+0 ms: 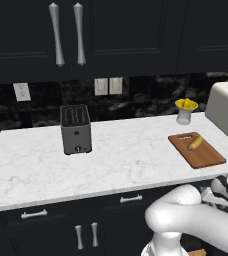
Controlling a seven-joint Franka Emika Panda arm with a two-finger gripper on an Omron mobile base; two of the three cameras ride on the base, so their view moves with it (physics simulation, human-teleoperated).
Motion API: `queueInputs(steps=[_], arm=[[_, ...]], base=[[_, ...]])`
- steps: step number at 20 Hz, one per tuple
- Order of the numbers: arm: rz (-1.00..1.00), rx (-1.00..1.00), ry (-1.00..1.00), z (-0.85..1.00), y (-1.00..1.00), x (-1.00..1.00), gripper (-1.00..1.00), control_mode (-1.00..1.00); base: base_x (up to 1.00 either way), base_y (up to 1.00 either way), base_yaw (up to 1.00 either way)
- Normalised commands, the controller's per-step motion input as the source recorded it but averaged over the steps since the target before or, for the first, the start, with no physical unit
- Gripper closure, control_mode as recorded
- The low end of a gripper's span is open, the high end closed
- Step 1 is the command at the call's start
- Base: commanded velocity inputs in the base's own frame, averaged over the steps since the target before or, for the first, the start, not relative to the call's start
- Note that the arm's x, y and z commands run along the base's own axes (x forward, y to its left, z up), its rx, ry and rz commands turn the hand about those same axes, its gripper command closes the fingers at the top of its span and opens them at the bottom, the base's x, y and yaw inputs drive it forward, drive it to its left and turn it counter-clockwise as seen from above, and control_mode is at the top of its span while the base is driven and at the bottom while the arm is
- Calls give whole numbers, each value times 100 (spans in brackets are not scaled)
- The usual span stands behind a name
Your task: Place the appropriate cutting tool for cutting the cucumber skin on the cutting board.
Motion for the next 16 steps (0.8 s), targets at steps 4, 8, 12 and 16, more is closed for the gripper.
queueInputs(steps=[4,8,12,16], arm=[[0,0,1,-36,0,0,-100,-100],[0,0,0,-35,0,0,-100,-100],[0,0,0,-38,4,-18,100,-100],[0,0,0,-61,15,-48,100,-100]], base=[[0,0,0],[0,0,0],[0,0,0],[0,0,0]])
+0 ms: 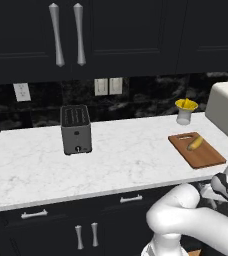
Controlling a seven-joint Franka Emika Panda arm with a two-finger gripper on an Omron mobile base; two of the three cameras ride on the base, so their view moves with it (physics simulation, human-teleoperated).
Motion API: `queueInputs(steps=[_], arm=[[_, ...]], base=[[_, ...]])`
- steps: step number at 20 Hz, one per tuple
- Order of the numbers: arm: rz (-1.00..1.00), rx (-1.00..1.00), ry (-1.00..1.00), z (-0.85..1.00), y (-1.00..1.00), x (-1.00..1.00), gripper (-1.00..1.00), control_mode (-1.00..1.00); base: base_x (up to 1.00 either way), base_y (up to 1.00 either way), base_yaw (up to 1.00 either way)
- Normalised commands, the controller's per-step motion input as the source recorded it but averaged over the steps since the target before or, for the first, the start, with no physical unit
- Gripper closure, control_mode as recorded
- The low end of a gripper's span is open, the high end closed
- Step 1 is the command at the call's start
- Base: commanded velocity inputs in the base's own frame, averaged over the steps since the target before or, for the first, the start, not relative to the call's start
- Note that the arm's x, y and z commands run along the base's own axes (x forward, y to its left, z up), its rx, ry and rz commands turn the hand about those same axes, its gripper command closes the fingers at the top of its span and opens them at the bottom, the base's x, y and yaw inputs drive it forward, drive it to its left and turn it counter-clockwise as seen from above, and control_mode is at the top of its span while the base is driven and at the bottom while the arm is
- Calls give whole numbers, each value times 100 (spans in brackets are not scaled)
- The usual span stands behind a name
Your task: Place the appropriate cutting tool for cutting the cucumber skin on the cutting board.
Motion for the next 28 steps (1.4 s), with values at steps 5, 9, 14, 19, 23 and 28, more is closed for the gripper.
queueInputs(steps=[5,9,14,19,23,28], arm=[[0,0,0,-73,14,-59,100,-100],[0,0,-2,-44,15,-52,100,-100],[0,1,-1,39,25,-64,100,-100],[0,3,0,100,45,-77,100,-100],[0,3,0,100,21,-67,100,-100],[-1,3,0,100,1,-43,100,-100]], base=[[0,0,0],[0,0,0],[0,0,0],[0,0,0],[0,0,0],[0,0,0]])
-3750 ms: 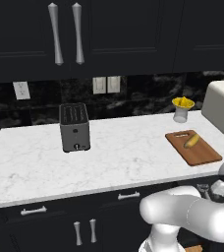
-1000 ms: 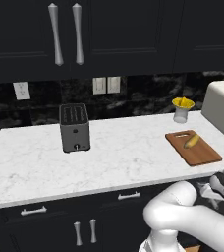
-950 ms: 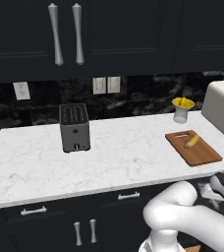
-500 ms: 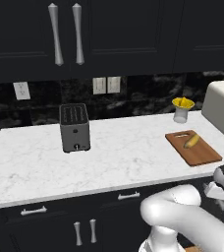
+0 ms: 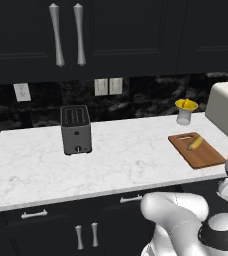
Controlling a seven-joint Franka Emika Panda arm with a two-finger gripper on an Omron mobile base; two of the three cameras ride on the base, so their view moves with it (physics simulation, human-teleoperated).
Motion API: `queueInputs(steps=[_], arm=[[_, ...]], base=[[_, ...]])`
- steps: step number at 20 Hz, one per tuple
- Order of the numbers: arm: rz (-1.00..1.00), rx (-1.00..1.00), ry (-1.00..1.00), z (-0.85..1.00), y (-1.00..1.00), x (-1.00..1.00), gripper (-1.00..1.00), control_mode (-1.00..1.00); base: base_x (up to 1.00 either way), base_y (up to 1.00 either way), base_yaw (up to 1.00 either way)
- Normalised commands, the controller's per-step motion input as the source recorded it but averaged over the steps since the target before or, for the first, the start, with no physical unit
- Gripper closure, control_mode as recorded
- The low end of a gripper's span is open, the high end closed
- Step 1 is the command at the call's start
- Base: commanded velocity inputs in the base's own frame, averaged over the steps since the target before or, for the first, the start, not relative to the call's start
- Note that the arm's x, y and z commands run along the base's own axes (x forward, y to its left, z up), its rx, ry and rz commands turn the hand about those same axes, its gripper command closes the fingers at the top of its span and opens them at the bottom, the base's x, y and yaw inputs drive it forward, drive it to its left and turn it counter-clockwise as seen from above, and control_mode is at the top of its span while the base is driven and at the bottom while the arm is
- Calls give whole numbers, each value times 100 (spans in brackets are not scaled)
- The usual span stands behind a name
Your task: Place the appropriate cutting tool for cutting the cucumber skin on the cutting board.
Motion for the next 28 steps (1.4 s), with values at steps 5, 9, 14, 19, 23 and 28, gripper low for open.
queueInputs(steps=[5,9,14,19,23,28], arm=[[-10,0,0,100,0,1,100,-100],[-10,0,0,95,0,73,100,-100],[-10,0,2,66,-15,100,100,-100],[-12,0,8,6,-31,100,100,-100],[-21,0,13,-25,-39,100,100,-100],[-14,0,5,-40,-30,79,100,-100]], base=[[0,0,0],[0,0,0],[0,0,0],[0,0,0],[0,0,0],[0,0,0]])
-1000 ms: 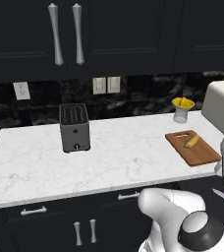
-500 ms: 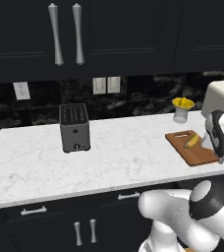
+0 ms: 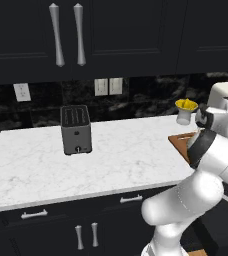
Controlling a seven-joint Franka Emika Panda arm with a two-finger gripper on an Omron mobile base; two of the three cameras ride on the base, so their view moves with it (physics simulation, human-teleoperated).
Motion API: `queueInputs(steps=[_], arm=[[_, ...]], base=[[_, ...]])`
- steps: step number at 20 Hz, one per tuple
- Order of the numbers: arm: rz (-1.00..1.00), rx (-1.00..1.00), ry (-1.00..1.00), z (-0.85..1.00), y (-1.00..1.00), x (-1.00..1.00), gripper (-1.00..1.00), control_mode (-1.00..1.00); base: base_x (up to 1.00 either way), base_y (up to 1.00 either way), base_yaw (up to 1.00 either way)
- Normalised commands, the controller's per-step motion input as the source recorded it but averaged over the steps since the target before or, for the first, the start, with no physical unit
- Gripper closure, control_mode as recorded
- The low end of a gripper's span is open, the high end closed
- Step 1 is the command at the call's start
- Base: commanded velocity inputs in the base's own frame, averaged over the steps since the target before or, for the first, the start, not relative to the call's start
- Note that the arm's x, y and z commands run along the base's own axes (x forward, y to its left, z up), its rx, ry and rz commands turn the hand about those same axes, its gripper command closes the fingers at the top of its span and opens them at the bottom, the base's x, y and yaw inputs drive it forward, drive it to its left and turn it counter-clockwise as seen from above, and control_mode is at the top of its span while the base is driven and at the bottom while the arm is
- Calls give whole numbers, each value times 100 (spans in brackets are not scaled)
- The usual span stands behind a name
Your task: Place the appropriate cutting tool for cutting the cucumber skin on the cutting board.
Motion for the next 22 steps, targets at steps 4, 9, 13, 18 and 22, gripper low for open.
queueInputs(steps=[4,9,13,18,22], arm=[[-10,0,0,-42,-26,38,100,-100],[-11,0,0,-45,-12,2,100,-100],[-10,0,0,-20,-1,29,100,-100],[-6,0,0,-15,0,20,100,-100],[-3,0,0,-35,0,4,100,-100]], base=[[0,0,0],[0,0,0],[0,0,0],[0,0,0],[0,0,0]])
